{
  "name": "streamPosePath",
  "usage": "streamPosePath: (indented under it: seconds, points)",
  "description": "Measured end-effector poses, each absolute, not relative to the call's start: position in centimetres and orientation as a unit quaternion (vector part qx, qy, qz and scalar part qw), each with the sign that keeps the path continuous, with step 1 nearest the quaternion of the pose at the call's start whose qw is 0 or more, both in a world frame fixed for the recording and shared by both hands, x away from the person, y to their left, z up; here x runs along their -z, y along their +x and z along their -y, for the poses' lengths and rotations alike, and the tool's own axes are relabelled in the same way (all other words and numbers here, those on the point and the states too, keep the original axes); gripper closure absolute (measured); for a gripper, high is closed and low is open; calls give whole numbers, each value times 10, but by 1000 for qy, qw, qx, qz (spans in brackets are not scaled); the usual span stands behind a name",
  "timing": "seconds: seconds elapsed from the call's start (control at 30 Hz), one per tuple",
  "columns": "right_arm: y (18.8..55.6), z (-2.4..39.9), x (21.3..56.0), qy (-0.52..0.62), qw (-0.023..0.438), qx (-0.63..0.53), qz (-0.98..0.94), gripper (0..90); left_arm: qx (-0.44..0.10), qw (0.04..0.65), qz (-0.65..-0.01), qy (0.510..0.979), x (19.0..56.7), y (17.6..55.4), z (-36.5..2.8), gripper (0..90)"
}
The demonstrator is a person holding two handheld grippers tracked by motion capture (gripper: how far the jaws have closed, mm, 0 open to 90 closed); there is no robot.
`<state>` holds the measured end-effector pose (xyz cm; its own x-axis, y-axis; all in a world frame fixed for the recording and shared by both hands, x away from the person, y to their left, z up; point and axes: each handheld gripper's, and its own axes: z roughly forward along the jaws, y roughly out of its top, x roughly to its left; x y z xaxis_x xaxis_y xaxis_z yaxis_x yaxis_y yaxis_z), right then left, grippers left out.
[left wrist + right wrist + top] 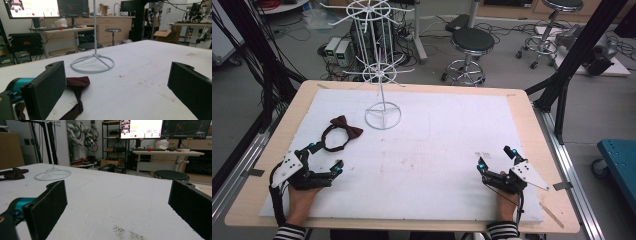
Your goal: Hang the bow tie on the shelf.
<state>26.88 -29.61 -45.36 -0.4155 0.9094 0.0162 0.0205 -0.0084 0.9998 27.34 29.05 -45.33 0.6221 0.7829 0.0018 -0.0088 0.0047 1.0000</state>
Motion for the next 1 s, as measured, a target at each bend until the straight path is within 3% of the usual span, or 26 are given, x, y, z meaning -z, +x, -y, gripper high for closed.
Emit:
streamPosePath:
  seconds: [1.0]
  points:
    - [269,296,453,393,374,-590,-598,13,-290,649,-304,635,438,276,-299,24]
